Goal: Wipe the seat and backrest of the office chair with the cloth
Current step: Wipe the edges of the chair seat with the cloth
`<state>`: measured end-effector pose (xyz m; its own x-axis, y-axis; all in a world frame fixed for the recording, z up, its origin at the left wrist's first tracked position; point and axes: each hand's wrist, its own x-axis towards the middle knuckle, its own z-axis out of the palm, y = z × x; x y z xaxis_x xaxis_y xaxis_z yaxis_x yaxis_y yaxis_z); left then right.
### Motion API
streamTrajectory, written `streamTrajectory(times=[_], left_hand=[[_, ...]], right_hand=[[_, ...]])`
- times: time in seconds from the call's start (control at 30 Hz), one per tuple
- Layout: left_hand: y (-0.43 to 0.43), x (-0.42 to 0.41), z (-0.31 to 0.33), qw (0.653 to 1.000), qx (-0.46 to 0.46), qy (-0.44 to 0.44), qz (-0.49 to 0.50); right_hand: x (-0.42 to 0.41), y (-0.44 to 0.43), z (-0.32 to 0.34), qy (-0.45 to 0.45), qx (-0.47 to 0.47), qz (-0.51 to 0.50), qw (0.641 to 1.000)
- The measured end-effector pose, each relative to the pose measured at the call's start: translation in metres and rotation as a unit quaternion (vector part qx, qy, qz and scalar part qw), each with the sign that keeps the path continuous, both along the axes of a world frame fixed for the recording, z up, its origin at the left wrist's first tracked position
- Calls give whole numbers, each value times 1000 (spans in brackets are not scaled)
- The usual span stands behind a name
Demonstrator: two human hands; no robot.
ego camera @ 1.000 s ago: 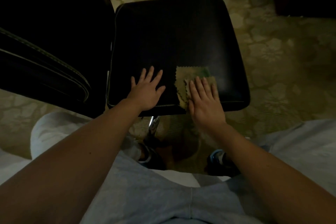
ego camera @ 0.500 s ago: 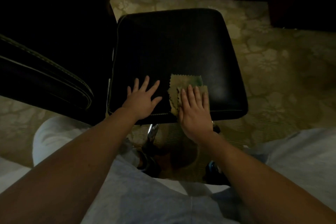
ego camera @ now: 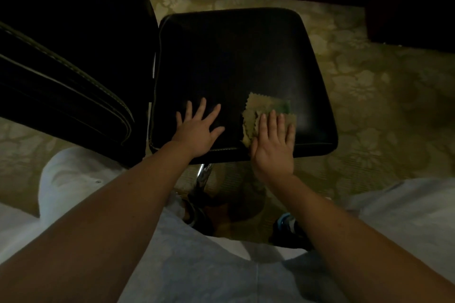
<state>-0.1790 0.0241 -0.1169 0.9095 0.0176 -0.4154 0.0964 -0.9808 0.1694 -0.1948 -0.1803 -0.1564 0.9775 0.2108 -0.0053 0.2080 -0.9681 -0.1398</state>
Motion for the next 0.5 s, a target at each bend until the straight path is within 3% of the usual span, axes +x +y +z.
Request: streamTrajectory(times=[0.23, 0.5], left_hand=[[7, 0, -3, 1000, -19, -7, -2], [5, -1, -3, 1000, -18, -9, 7]], right_hand=[[10, -24, -6, -7, -13, 109, 994], [1, 8, 0, 0, -1, -35, 999]])
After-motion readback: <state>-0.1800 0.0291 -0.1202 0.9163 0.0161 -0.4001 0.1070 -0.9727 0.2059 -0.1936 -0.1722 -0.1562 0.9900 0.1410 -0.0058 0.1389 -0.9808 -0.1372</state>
